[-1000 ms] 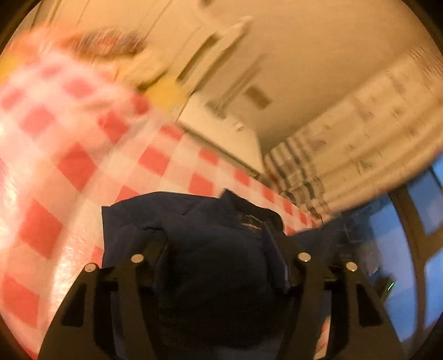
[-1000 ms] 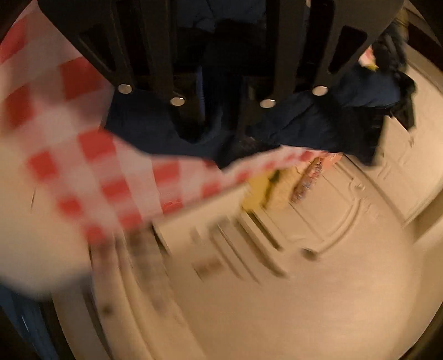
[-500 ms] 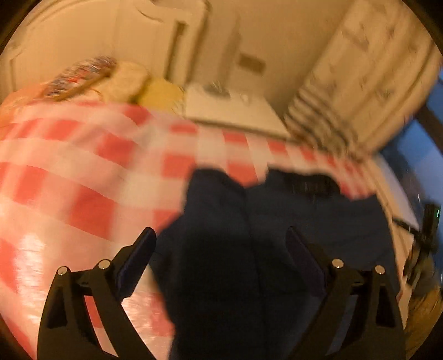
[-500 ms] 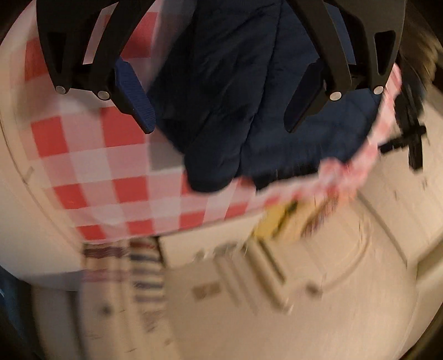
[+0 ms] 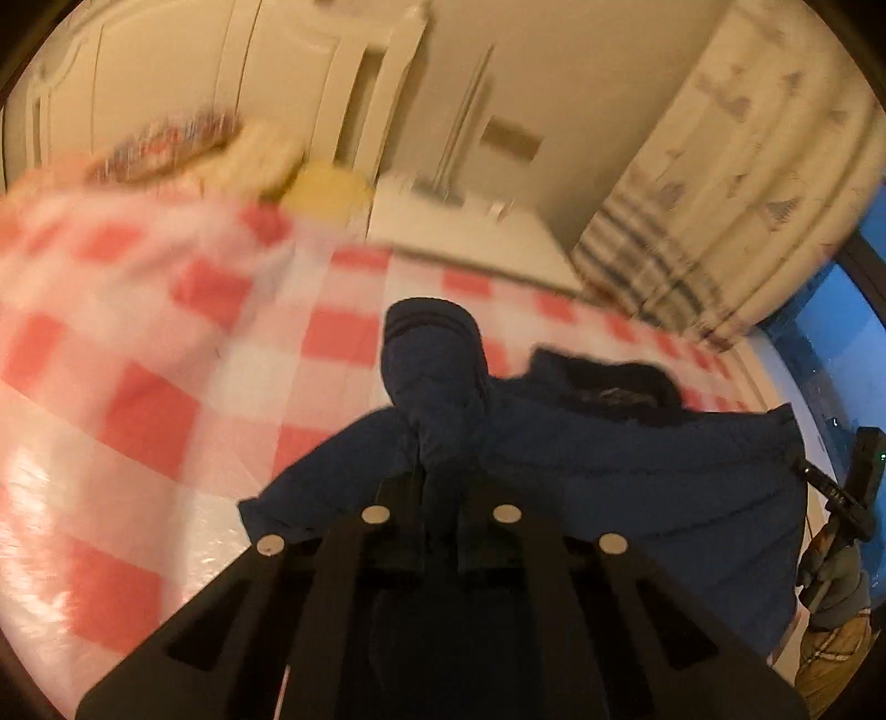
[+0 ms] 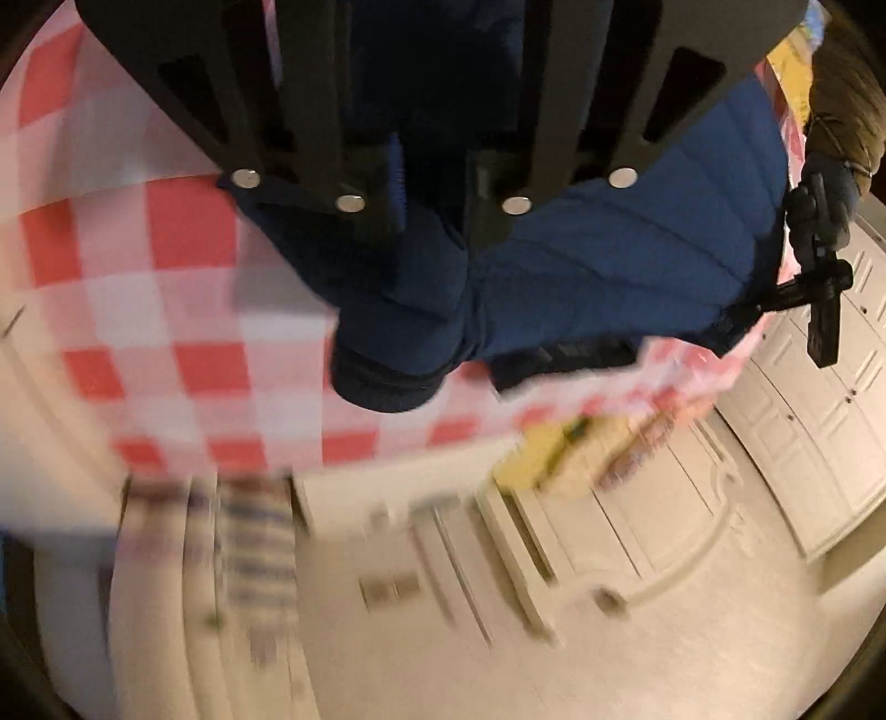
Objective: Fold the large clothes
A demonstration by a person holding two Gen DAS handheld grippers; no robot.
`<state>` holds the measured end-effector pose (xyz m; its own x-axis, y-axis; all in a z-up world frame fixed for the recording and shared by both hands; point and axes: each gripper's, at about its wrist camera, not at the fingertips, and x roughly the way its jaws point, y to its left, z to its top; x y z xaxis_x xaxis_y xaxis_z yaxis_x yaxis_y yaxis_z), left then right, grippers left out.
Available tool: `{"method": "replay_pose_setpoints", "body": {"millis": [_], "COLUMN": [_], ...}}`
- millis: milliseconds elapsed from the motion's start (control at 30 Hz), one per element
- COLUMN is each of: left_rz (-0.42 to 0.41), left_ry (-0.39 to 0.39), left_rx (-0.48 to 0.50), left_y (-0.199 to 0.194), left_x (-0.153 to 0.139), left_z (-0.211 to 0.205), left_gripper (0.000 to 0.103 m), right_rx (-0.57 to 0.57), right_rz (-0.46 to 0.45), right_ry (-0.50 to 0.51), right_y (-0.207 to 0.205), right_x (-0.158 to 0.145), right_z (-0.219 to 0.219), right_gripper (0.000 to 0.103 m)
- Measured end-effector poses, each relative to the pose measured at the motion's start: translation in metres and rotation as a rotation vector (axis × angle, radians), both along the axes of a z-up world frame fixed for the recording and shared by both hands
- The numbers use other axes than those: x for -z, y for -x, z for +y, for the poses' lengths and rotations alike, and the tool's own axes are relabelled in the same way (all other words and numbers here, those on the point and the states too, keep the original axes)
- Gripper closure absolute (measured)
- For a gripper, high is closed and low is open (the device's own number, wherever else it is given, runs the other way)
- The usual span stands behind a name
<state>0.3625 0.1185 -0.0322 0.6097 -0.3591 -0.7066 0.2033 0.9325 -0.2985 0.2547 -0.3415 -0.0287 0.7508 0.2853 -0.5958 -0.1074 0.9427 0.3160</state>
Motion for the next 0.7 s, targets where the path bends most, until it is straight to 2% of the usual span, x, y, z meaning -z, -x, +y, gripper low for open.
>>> {"method": "replay_pose_setpoints", "body": {"millis": [67, 167, 267, 333, 367, 400, 433, 467, 500, 533, 633, 667, 700], "left_rz": [-0.038, -0.043, 0.008, 0.081, 0.099, 0.119, 0.155, 0.169, 0.168, 0.148, -0.023, -0.104, -0.153], "left_ry": [0.005, -0.019, -0.095, -0.126, -0.168, -0.222, -0.228, -0.200, -0.182, -0.164, -0.176, -0.191, -0.199], "left_rx": [-0.009, -0.041, -0.092, -0.135, -0.151, -0.168, -0.183, -0.196, -0.212, -0.248, -0.339, -0.350, -0.336], "left_y": [-0.001, -0.023, -0.055, -0.075, -0.080, -0.082, -0.083, -0.082, -0.081, -0.077, -0.059, -0.049, -0.043], "left_x": [-0.026, -0.045, -0.030, 0.005, 0.023, 0.043, 0.058, 0.061, 0.059, 0.051, 0.013, -0.008, -0.024], "left_z": [-0.004, -0.018, -0.036, -0.040, -0.043, -0.045, -0.042, -0.037, -0.032, -0.024, -0.010, -0.011, -0.015], "left_gripper": [0.097, 0.097, 0.095, 0.091, 0.074, 0.053, 0.048, 0.047, 0.035, 0.031, 0.017, 0.007, 0.003], "right_rx": [0.023, 0.092, 0.153, 0.177, 0.191, 0.199, 0.199, 0.208, 0.214, 0.204, 0.185, 0.179, 0.174], "right_rz": [-0.055, -0.045, 0.037, 0.119, 0.187, 0.235, 0.267, 0.264, 0.252, 0.258, 0.245, 0.214, 0.163], "right_ry": [0.030, 0.024, 0.034, 0.057, 0.097, 0.118, 0.107, 0.089, 0.072, 0.045, -0.020, -0.025, -0.026], "right_y": [0.006, -0.018, -0.052, -0.072, -0.083, -0.087, -0.088, -0.085, -0.081, -0.079, -0.071, -0.067, -0.062], "right_x": [-0.022, -0.040, -0.026, 0.001, 0.025, 0.042, 0.057, 0.061, 0.058, 0.054, 0.028, 0.015, -0.004], "right_z": [0.004, -0.003, -0.005, -0.002, 0.002, 0.004, 0.004, 0.001, -0.003, -0.007, -0.017, -0.015, -0.011], "right_gripper": [0.088, 0.088, 0.088, 0.088, 0.087, 0.084, 0.082, 0.080, 0.080, 0.079, 0.068, 0.057, 0.032]}}
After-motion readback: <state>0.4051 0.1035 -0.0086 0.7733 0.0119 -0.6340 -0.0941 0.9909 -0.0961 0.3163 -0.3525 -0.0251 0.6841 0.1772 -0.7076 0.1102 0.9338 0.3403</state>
